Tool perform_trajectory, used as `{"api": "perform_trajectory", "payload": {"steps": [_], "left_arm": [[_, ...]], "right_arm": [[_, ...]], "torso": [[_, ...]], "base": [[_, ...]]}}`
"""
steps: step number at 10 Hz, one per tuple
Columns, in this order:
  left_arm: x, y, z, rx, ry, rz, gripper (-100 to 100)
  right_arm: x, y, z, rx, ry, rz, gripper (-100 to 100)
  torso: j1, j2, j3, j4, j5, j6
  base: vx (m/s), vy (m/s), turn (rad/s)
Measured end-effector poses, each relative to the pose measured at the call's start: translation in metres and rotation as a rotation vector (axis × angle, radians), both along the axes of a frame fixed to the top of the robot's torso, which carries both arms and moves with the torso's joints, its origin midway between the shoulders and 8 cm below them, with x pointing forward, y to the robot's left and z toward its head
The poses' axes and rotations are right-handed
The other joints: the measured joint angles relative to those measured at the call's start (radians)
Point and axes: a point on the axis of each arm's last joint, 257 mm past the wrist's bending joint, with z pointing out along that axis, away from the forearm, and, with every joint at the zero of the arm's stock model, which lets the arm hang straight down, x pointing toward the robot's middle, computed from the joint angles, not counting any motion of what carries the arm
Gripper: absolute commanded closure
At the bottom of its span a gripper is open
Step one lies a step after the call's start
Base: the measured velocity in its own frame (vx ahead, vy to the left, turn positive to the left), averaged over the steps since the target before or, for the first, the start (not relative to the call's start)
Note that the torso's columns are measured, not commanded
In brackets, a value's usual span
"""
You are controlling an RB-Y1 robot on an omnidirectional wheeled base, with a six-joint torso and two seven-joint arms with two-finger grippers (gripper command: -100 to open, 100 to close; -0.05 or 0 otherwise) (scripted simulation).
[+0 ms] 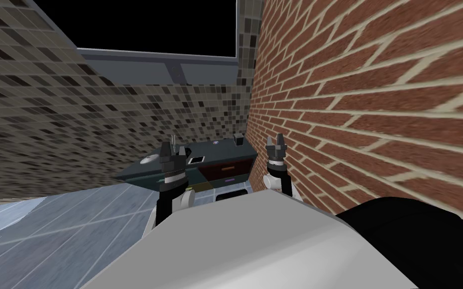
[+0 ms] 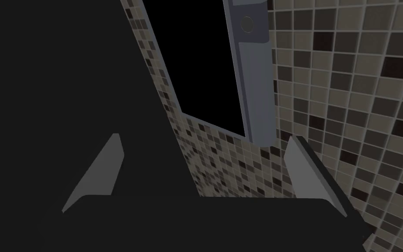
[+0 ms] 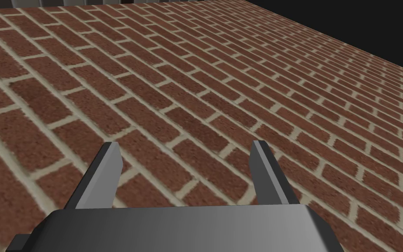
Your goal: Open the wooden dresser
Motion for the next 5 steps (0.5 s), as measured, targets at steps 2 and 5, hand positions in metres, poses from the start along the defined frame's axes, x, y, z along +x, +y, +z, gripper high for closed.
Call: {"api": "perform_trajectory", "payload": {"steps": [2, 5], "left_arm": [[0.0000, 0.0000, 0.0000, 0.000, 0.000, 0.000, 0], [-0.0001, 0.0000, 0.0001, 0.000, 0.000, 0.000, 0]], "right_arm": [[0.0000, 0.0000, 0.0000, 0.000, 0.000, 0.000, 0], [-0.0001, 0.0000, 0.0001, 0.000, 0.000, 0.000, 0]], "torso": [[0.000, 0.104, -0.209, 0.105, 0.000, 0.000], [0.000, 0.322, -0.644, 0.322, 0.000, 0.000]], "base": [[0.000, 0.000, 0.000], [0.000, 0.000, 0.000]]}}
